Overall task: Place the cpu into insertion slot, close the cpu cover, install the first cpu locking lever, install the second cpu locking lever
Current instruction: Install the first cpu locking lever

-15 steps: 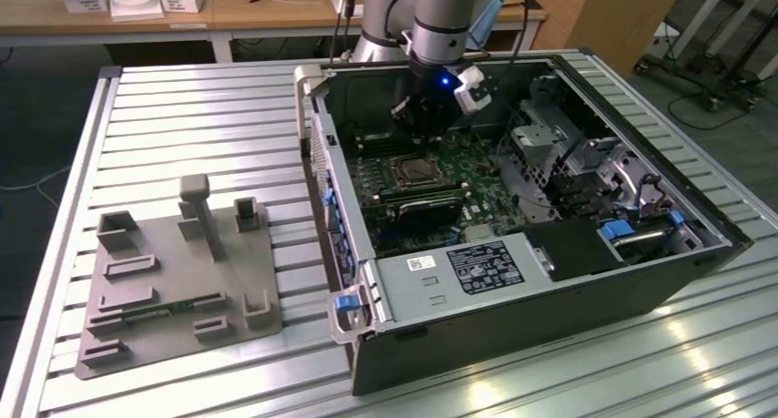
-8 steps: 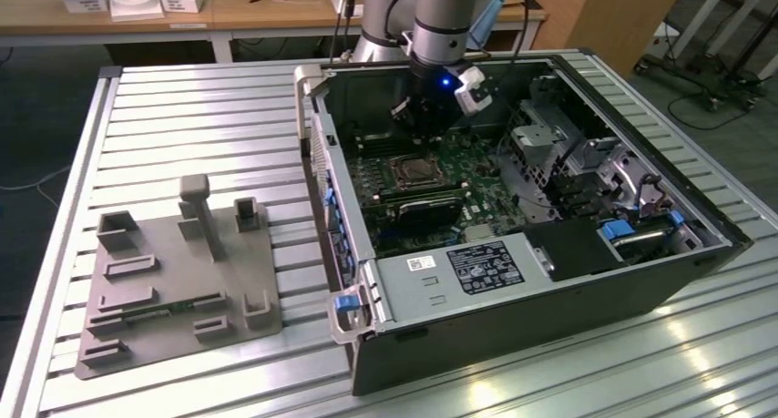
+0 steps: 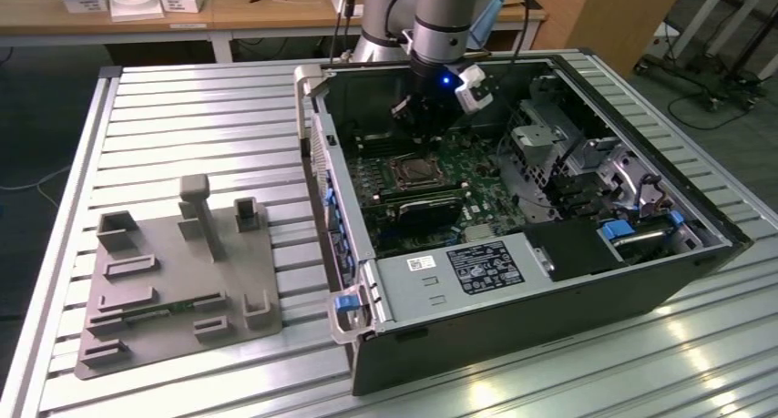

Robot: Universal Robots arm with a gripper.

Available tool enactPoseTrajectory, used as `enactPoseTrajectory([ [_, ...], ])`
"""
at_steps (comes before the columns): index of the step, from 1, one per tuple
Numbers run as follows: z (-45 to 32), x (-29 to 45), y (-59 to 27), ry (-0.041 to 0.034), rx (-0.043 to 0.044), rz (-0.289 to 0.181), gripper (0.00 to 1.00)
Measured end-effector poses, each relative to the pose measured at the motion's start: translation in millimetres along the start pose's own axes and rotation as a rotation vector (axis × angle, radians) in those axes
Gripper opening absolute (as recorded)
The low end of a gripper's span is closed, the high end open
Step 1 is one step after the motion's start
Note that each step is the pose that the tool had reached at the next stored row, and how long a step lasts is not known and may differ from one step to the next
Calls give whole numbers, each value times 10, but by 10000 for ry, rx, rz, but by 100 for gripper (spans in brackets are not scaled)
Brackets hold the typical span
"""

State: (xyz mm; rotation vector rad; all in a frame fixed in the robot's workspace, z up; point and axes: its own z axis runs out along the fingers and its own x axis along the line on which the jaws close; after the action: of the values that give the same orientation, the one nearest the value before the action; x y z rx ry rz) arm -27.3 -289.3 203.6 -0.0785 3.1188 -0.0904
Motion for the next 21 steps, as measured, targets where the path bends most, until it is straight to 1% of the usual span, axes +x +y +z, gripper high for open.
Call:
enactPoseTrajectory([
  [12, -1, 0, 0, 1, 1, 0, 10],
  [13, -2, 0, 0, 2, 34, 1, 10],
  [14, -2, 0, 0, 9, 123, -1, 10],
  [15, -2, 0, -1, 14, 242, -5, 10],
  [16, 0, 0, 0, 15, 331, -7, 10],
  [17, 2, 0, 0, 18, 392, -8, 10],
  [18, 3, 0, 1, 21, 424, -9, 10],
  [21, 2, 0, 4, 23, 436, -11, 10],
])
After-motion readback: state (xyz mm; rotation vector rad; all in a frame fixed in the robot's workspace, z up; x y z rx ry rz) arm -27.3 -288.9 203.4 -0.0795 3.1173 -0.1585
